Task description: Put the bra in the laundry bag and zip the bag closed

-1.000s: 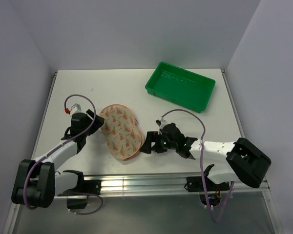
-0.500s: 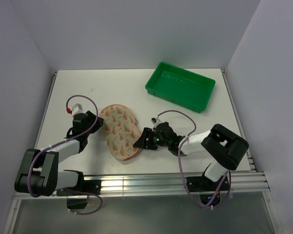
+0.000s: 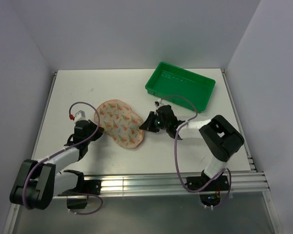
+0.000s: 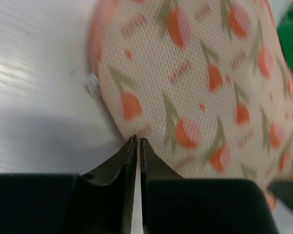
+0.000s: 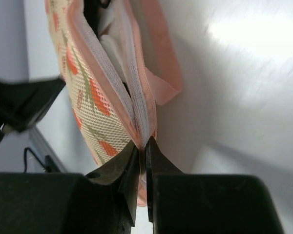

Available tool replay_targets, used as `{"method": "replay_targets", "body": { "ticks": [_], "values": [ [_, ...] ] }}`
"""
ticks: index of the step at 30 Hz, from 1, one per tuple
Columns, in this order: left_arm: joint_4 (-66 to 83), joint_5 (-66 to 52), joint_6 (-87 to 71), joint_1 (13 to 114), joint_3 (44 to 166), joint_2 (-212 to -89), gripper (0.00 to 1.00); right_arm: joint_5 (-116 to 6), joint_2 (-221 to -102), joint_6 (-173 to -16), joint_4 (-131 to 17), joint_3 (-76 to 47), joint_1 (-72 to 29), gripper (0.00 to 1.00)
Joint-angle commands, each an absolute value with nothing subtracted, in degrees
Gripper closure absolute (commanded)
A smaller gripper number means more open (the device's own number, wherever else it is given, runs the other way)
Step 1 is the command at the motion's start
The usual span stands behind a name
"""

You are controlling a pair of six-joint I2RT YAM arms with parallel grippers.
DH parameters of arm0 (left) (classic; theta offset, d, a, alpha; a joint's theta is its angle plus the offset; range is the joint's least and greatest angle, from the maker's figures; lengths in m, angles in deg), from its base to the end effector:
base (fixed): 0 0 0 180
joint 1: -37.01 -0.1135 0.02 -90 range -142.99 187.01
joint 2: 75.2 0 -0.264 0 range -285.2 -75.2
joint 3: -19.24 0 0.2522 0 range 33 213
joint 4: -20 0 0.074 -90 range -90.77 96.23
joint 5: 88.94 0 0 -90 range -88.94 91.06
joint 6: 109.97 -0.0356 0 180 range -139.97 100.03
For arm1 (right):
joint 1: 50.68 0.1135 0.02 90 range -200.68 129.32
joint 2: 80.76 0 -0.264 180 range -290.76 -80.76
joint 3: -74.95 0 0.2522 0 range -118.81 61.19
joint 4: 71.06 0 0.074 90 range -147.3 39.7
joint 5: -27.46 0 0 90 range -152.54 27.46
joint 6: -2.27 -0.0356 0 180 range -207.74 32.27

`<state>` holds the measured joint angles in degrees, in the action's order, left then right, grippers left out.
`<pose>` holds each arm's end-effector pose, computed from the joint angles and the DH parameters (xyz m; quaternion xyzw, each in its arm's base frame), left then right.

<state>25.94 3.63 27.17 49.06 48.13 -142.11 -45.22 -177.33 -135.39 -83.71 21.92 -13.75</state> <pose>0.2037 -0.0419 0.1428 -0.2740 0.8308 -0.2220 0.4306 0.2540 0.2042 0.1466 0.0065 0.8631 0.4250 0.2726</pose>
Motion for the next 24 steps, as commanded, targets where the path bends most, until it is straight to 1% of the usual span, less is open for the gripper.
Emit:
{"method": "replay_targets", "body": {
  "ticks": [1,3,4,5,6,7,8,9,11,15,16,18,20,21,22,24],
  "values": [
    [21.5,4.3,28.6,54.9,48.2,-136.0,0.86,-45.2,-179.5,-126.2,-71.6,10.8,-18.1,0.87],
    [16.7,6.2,28.9,57.4,49.2,-133.9,0.85,-45.7,-181.8,-120.7,-66.3,6.1,-19.2,0.82],
    [15.5,6.9,29.1,58.1,49.4,-132.0,0.81,-46.7,-182.6,-119.1,-60.4,1.6,-19.6,0.8],
    [14.2,7.4,29.2,58.1,50.0,-131.0,0.75,-48.1,-182.9,-117.9,-58.3,-0.1,-20.3,0.69],
    [13.2,8.5,29.1,58.1,50.6,-130.2,0.65,-49.3,-182.4,-116.2,-57.7,-0.9,-20.4,0.62],
    [11.5,9.8,28.9,58.0,51.4,-129.2,0.45,-49.7,-181.7,-115.8,-56.4,-1.2,-20.6,0.53],
    [11.4,11.4,28.6,57.8,52.8,-129.2,0.39,-50.5,-181.0,-115.7,-56.3,-1.0,-20.7,0.37],
    [11.6,11.6,28.3,57.1,53.8,-129.5,0.32,-51.4,-179.1,-115.7,-56.2,-0.7,-20.7,0.33],
    [12.6,12.0,28.1,56.0,57.1,-132.6,0.3,-50.8,-177.2,-116.3,-57.1,1.8,-20.5,0.3],
    [19.4,7.9,30.1,50.2,61.6,-140.2,0.29,-48.9,-170.9,-119.2,-63.3,9.7,-18.1,0.29],
    [20.0,7.9,30.5,48.6,63.1,-143.9,0.29,-48.2,-169.9,-119.6,-65.8,13.1,-17.7,0.29],
    [21.3,10.5,29.6,47.1,67.5,-147.9,0.3,-46.9,-167.2,-121.5,-68.4,16.3,-17.1,0.3],
    [22.5,12.1,28.0,45.5,71.6,-154.7,0.31,-45.2,-165.8,-122.4,-71.4,20.0,-16.2,0.3],
    [24.3,8.4,27.8,42.4,72.2,-157.0,0.32,-45.0,-164.7,-122.5,-72.0,20.7,-15.9,0.31],
    [26.6,5.5,27.8,40.5,72.6,-161.5,0.33,-44.8,-164.3,-122.4,-72.5,21.6,-15.1,0.31],
    [30.5,1.6,27.8,38.1,74.7,-166.1,0.34,-45.1,-163.6,-121.9,-72.9,22.2,-14.3,0.31]
  ]
}}
